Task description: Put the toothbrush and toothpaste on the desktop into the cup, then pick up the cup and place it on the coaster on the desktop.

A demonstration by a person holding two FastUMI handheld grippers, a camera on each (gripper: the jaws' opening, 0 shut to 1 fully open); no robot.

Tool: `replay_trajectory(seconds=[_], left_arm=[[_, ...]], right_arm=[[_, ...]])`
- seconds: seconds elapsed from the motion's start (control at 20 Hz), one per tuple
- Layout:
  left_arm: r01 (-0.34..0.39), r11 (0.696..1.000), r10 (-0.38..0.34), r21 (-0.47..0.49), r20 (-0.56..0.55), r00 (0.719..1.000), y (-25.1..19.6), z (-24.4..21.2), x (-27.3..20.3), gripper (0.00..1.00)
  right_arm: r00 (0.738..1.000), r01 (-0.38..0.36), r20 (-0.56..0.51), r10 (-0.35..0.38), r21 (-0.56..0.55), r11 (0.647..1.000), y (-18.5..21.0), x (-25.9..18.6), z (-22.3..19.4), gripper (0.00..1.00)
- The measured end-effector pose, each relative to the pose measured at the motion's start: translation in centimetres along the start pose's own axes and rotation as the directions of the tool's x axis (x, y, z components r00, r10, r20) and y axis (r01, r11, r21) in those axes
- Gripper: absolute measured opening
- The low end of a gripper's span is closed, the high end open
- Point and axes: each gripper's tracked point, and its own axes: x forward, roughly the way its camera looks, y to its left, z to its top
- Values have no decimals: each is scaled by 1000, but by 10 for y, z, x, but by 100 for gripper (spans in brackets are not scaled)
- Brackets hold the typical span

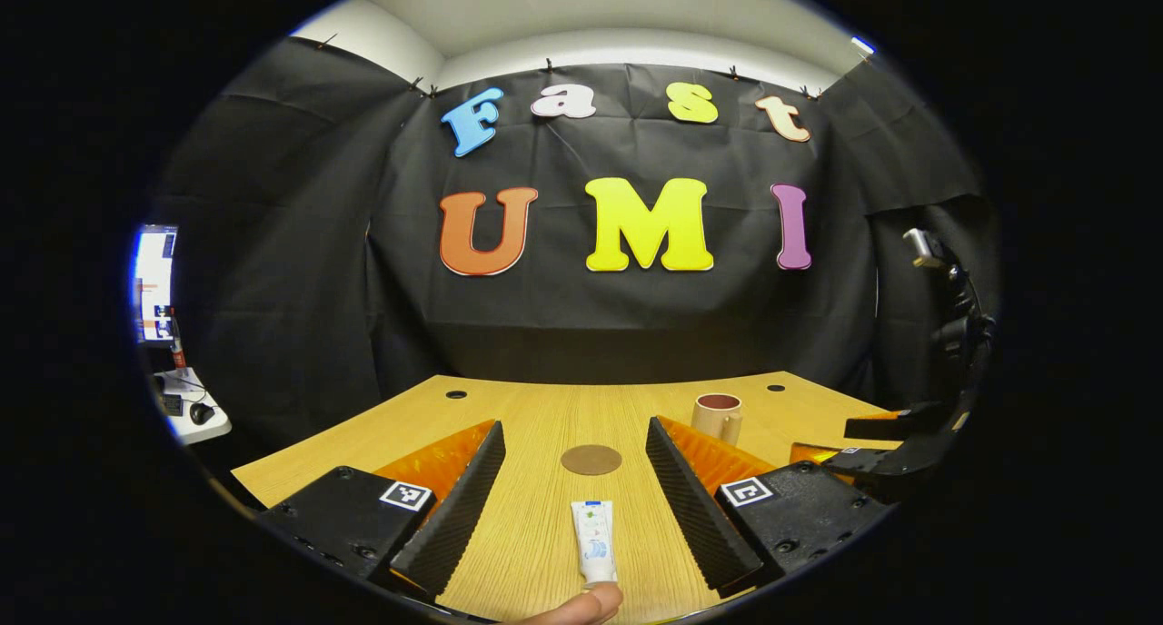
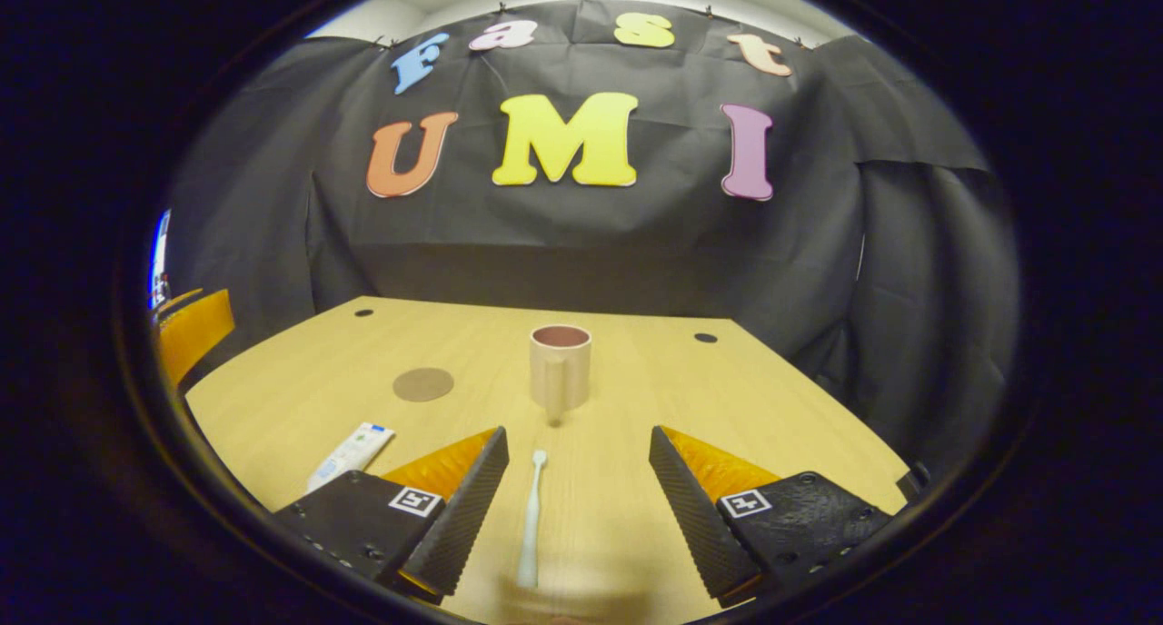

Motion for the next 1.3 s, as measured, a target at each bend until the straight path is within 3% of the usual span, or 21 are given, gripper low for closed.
replay_trajectory(seconds=[0.4, 0.55, 0.6, 0.7, 0.75, 0.8, 0.85, 1.0, 1.05, 1.3], left_arm=[[-8, 1000, 8, -2, -17, 1000, 10, -11, 7, 99], [-13, 1000, 13, 3, -31, 999, 16, -16, 9, 99], [-12, 1000, 12, 2, -40, 999, 17, -19, 12, 94], [-9, 1000, 9, -1, -61, 998, 21, -24, 13, 99], [-12, 1000, 12, 0, -69, 998, 24, -27, 14, 99], [-17, 1000, 17, 0, -79, 997, 26, -29, 16, 99], [-20, 1000, 20, -1, -86, 996, 29, -31, 17, 99], [-18, 1000, 16, -18, -118, 993, 29, -42, 20, 99], [-14, 1000, 11, -22, -132, 991, 27, -46, 21, 99], [11, 1000, -14, -14, -207, 978, 14, -71, 22, 99]], right_arm=[[980, -31, -195, 33, 13, 999, 26, 53, -56, 94], [963, -44, -264, 51, 35, 998, 33, 62, -74, 73], [957, -52, -282, 63, 46, 998, 36, 65, -76, 68], [950, -67, -302, 80, 53, 996, 40, 68, -80, 53], [949, -60, -306, 72, 46, 997, 37, 68, -81, 55], [950, -50, -304, 64, 54, 997, 36, 68, -79, 47], [947, -55, -313, 75, 71, 996, 37, 71, -80, 30], [940, -64, -329, 94, 103, 993, 37, 72, -81, 15], [938, -68, -331, 100, 106, 992, 37, 72, -80, 5], [941, -103, -315, 128, 95, 990, 38, 67, -81, 1]])
